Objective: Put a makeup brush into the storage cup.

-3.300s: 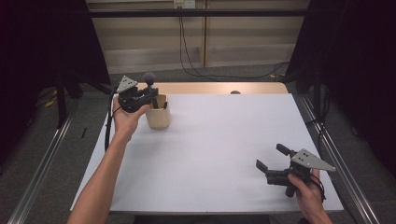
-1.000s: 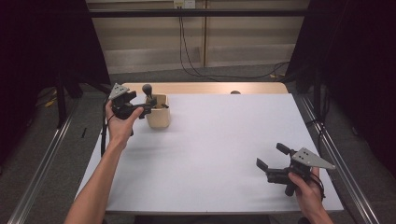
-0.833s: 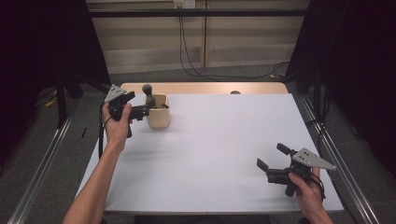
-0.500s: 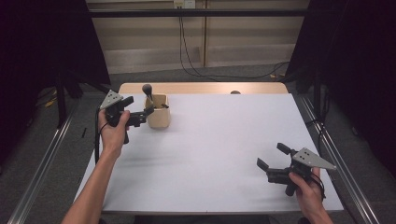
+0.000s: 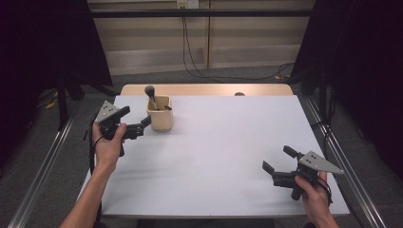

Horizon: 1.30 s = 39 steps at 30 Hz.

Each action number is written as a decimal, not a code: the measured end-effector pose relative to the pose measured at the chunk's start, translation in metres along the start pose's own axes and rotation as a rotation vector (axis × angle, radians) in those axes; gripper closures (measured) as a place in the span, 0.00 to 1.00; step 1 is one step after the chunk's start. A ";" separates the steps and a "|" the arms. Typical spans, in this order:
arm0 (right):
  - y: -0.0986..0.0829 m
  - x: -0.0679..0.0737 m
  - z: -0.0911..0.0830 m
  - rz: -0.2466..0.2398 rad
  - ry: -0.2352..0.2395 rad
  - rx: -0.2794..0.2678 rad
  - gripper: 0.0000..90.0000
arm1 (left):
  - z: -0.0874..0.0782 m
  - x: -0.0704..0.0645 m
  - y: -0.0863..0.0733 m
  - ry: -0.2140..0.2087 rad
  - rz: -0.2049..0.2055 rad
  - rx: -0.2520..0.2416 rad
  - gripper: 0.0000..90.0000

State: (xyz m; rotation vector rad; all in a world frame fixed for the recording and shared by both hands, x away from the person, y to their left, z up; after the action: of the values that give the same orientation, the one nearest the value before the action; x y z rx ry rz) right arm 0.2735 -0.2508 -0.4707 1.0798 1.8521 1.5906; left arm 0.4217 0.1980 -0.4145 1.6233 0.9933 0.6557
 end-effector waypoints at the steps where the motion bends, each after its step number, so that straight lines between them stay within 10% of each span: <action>1: 0.000 0.000 0.000 0.000 -0.003 -0.002 0.00 | -0.002 0.000 -0.001 0.003 0.005 -0.002 0.03; 20: 0.000 0.001 -0.002 0.000 0.005 0.002 0.00 | -0.037 -0.013 -0.015 0.012 0.028 -0.057 0.03; 39: -0.001 0.002 -0.002 0.001 0.003 0.008 0.00 | -0.076 -0.021 -0.043 0.006 -0.015 0.002 0.02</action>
State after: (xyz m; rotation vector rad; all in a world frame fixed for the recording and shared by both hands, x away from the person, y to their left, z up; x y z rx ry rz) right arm 0.2703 -0.2508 -0.4709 1.0822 1.8623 1.5875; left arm 0.3371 0.2213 -0.4333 1.6152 1.0102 0.6499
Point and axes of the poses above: each handheld gripper's, and its own axes: z roughly forward along the jaws, y roughly out of its top, x roughly to its left, the point moved 7 cm from there along z, roughly forward along the jaws, and after that the axes turned 7 degrees about y, right-handed, at the moved point
